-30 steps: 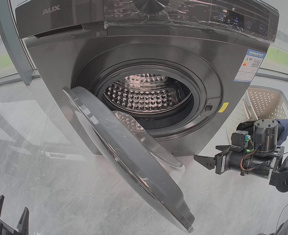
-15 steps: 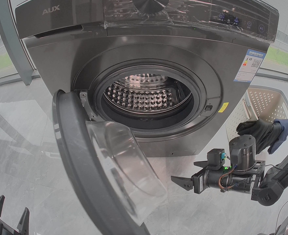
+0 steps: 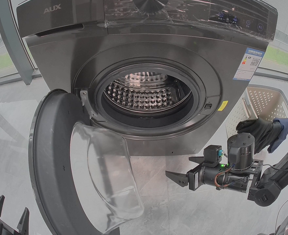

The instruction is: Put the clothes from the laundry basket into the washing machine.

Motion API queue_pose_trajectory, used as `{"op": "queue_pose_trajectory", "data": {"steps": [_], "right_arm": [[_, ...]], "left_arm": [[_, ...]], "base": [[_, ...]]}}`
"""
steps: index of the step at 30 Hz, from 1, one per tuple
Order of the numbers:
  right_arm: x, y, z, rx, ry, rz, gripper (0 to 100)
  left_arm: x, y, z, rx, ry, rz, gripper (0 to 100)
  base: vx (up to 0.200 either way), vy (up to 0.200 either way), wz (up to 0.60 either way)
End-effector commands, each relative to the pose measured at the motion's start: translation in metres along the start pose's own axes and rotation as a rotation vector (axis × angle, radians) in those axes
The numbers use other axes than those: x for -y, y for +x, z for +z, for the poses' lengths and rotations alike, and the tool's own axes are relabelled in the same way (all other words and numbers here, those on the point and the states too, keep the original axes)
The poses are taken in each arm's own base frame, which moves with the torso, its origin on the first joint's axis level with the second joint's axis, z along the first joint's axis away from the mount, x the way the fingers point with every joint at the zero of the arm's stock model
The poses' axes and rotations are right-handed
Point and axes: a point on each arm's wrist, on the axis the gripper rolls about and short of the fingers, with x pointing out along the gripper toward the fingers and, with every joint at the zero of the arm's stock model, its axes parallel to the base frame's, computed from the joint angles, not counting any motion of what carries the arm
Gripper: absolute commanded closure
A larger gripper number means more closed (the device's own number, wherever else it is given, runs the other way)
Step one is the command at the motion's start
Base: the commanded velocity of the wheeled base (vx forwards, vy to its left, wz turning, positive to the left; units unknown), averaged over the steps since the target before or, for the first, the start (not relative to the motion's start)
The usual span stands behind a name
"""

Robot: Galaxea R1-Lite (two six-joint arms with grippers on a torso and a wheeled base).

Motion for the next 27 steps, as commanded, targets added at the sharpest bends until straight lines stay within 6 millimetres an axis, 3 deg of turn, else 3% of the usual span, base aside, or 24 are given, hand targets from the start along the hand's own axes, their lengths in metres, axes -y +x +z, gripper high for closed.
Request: {"op": "queue_pose_trajectory", "data": {"steps": [1, 11, 21, 27], "right_arm": [[-0.002, 0.020, 0.000, -0.004, 0.018, 0.008, 0], [-0.021, 0.053, -0.002, -0.005, 0.030, 0.059, 0], [-0.043, 0.068, -0.005, 0.060, 0.013, 0.119, 0], [-0.040, 0.071, 0.004, 0.093, 0.020, 0.109, 0]], "left_arm": [[0.000, 0.000, -0.004, -0.007, -0.001, 0.002, 0], [0.000, 0.000, -0.004, -0.007, -0.001, 0.000, 0], [0.000, 0.000, -0.004, -0.007, -0.002, 0.000, 0], [0.000, 0.000, -0.004, -0.007, -0.002, 0.000, 0]], "base": [[-0.200, 0.000, 0.00], [-0.200, 0.000, 0.00], [0.000, 0.000, 0.00], [0.000, 0.000, 0.00]]}}
